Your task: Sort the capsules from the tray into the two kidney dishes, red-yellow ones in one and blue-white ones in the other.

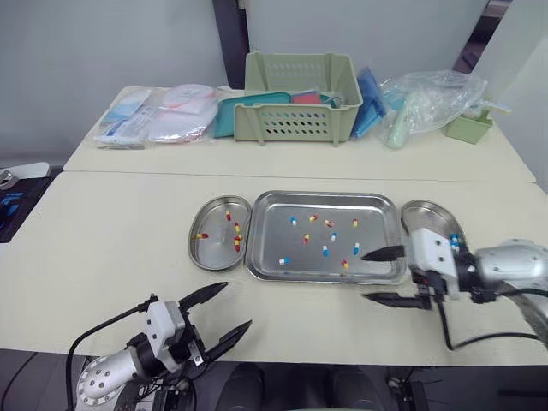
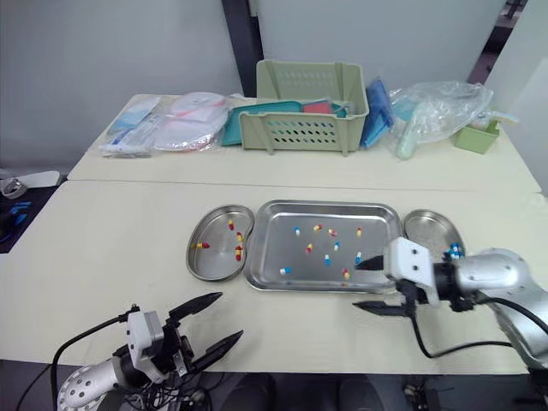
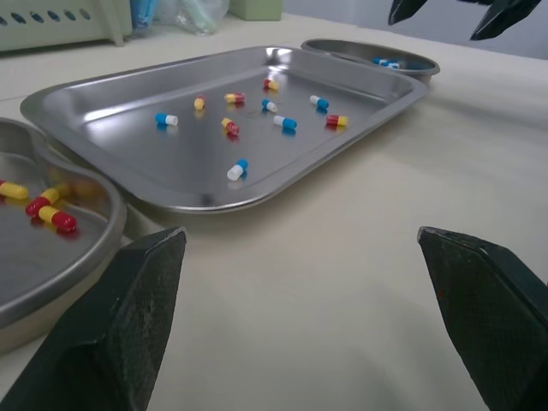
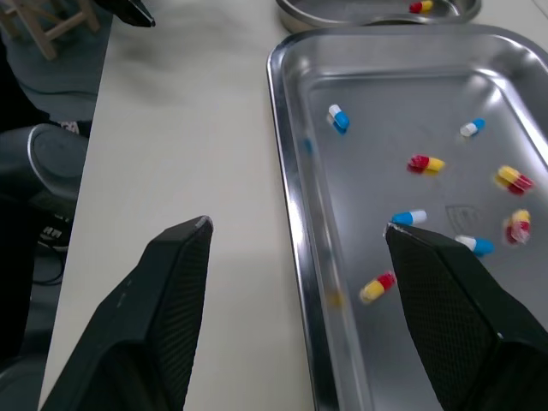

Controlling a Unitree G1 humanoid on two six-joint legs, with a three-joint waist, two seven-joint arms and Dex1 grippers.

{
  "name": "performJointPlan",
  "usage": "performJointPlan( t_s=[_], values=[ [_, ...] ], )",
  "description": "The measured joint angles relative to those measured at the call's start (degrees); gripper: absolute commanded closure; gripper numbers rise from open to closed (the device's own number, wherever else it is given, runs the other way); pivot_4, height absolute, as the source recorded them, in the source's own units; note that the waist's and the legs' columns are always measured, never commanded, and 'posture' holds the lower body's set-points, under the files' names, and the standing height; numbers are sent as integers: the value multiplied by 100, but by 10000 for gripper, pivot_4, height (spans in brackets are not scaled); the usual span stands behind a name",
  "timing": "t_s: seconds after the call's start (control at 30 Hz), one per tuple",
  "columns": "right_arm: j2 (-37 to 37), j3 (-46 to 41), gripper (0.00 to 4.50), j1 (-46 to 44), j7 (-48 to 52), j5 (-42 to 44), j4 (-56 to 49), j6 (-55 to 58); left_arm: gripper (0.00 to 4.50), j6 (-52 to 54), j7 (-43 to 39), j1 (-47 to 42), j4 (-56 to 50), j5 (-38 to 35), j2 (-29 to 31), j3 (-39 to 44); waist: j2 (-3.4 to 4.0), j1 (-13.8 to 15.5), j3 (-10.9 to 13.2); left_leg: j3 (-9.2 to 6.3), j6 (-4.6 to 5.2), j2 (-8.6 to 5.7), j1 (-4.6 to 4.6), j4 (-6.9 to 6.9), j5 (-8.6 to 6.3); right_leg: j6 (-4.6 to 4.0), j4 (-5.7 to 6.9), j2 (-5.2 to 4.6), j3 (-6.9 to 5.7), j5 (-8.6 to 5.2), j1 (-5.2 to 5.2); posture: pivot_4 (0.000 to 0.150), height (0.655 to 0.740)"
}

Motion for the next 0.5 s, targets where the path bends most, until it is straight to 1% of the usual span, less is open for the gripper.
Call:
performJointPlan(
  t_s=[0.17,0.3,0.5],
  values=[
    [888,1073,9182,-1165,-97,-659,761,130,0,-8,5,-100,60,7,45,-48,-1,-25,0,-3,0,1,-5,0,0,-1,0,0,-2,0,-5,1500,7400],
    [1543,1676,9182,-1935,-76,-1081,1542,144,0,-5,12,-122,79,9,60,-101,-1,-19,0,-3,0,0,-4,0,0,-1,4,0,-1,0,-8,1500,7400],
    [2285,2144,9182,-2626,42,-1569,2727,-109,0,0,105,-216,91,10,67,-149,0,-11,0,-6,0,0,-5,0,0,-2,4,-1,-3,0,-12,1500,7400]
  ],
)
